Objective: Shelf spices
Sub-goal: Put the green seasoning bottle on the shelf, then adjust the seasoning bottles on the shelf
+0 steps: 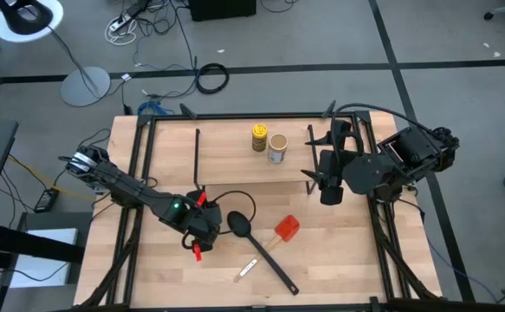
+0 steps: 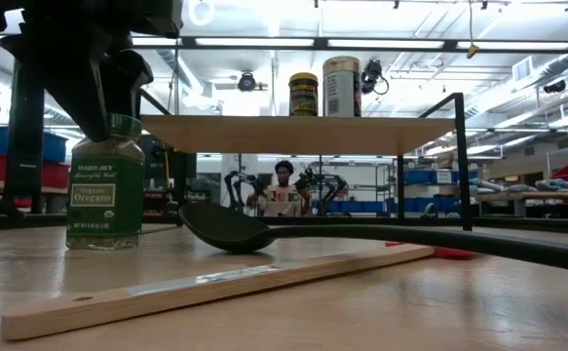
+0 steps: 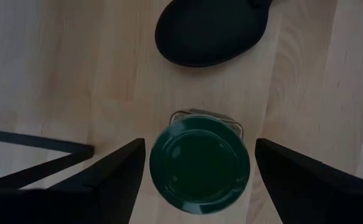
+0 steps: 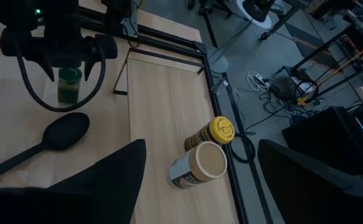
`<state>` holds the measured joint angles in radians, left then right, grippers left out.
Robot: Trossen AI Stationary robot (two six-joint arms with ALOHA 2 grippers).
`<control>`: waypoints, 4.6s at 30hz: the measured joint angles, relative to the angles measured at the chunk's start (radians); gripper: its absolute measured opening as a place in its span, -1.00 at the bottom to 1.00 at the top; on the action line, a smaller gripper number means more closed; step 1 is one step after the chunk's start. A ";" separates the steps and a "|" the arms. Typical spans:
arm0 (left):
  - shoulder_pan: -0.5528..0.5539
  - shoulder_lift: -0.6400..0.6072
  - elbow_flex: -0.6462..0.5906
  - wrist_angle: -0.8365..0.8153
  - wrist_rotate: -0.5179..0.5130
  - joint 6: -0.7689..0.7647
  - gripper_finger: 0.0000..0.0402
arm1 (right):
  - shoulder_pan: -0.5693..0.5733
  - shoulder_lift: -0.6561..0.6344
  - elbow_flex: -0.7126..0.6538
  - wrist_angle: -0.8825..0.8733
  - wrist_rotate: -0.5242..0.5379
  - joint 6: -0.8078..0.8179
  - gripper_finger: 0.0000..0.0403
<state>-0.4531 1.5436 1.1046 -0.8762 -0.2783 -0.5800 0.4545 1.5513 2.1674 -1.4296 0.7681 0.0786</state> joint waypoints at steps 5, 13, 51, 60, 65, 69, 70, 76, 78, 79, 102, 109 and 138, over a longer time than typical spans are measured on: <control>0.001 0.000 0.000 0.006 -0.002 0.000 0.53 | 0.000 0.000 0.000 0.000 0.000 0.000 0.53; 0.001 0.000 0.000 0.012 -0.002 0.000 0.53 | 0.000 0.000 0.000 0.000 -0.001 0.000 0.53; 0.009 -0.008 0.119 -0.021 -0.041 -0.012 0.04 | 0.000 0.000 0.000 0.000 0.000 -0.005 0.53; 0.009 -0.007 0.431 -0.277 -0.123 0.112 0.04 | 0.001 0.000 0.000 0.001 -0.001 -0.011 0.53; 0.036 -0.008 0.639 -0.487 -0.214 0.208 0.04 | 0.004 0.000 0.000 0.001 -0.002 -0.011 0.53; 0.144 -0.008 0.763 -0.660 -0.277 0.275 0.04 | 0.004 0.000 0.000 0.001 -0.003 -0.011 0.53; 0.180 -0.008 0.782 -0.677 -0.278 0.307 0.04 | 0.004 0.000 0.000 0.001 -0.003 -0.011 0.53; 0.428 -0.009 0.846 -0.659 -0.141 0.593 0.04 | 0.004 0.000 0.000 0.011 -0.003 -0.011 0.53; 0.526 -0.008 0.846 -0.645 -0.086 0.673 0.04 | 0.004 0.000 0.000 0.012 -0.004 -0.011 0.53; 0.579 -0.007 0.846 -0.642 -0.058 0.705 0.04 | 0.004 0.000 0.000 0.013 -0.004 -0.011 0.53; 0.964 -0.006 0.555 -0.347 0.317 0.866 0.04 | 0.031 0.000 0.000 0.026 -0.010 -0.050 0.53; 0.966 -0.010 0.534 -0.312 0.346 0.866 0.04 | 0.031 0.000 0.000 0.033 -0.010 -0.053 0.53; 0.913 -0.006 0.960 -0.370 0.341 0.761 0.39 | -0.027 0.000 0.000 0.041 -0.055 -0.048 0.53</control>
<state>0.4602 1.5378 2.0647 -1.2463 0.0630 0.1814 0.4274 1.5513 2.1670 -1.3884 0.7129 0.0307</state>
